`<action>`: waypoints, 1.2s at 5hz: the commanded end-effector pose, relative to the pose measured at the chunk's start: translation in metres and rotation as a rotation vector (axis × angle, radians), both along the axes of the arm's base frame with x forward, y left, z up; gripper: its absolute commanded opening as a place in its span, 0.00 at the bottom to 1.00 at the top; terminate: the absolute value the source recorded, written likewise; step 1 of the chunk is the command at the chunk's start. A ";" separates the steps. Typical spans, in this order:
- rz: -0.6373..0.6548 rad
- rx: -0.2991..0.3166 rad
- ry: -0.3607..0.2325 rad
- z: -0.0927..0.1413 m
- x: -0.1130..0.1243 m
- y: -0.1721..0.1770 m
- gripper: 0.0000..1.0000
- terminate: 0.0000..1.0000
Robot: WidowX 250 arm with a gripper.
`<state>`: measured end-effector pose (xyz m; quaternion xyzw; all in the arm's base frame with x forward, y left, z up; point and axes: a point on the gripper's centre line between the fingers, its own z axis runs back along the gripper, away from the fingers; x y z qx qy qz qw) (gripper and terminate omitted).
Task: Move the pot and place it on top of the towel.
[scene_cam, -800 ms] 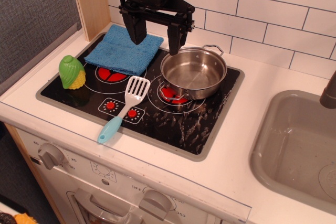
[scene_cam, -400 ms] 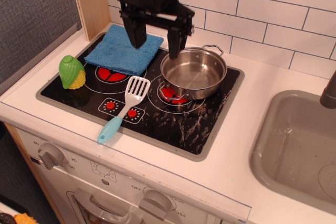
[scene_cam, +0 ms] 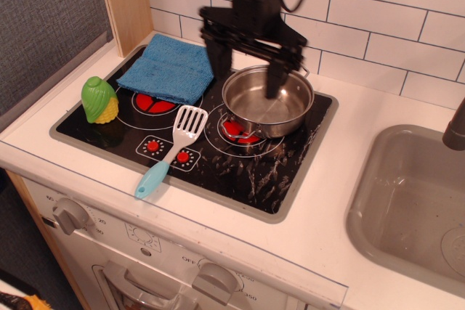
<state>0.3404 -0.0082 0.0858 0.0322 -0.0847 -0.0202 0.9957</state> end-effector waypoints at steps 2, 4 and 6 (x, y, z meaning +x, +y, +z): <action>-0.100 -0.066 -0.011 -0.032 0.027 -0.050 1.00 0.00; -0.072 -0.076 0.036 -0.052 0.027 -0.044 1.00 0.00; -0.065 -0.092 0.044 -0.059 0.025 -0.043 0.00 0.00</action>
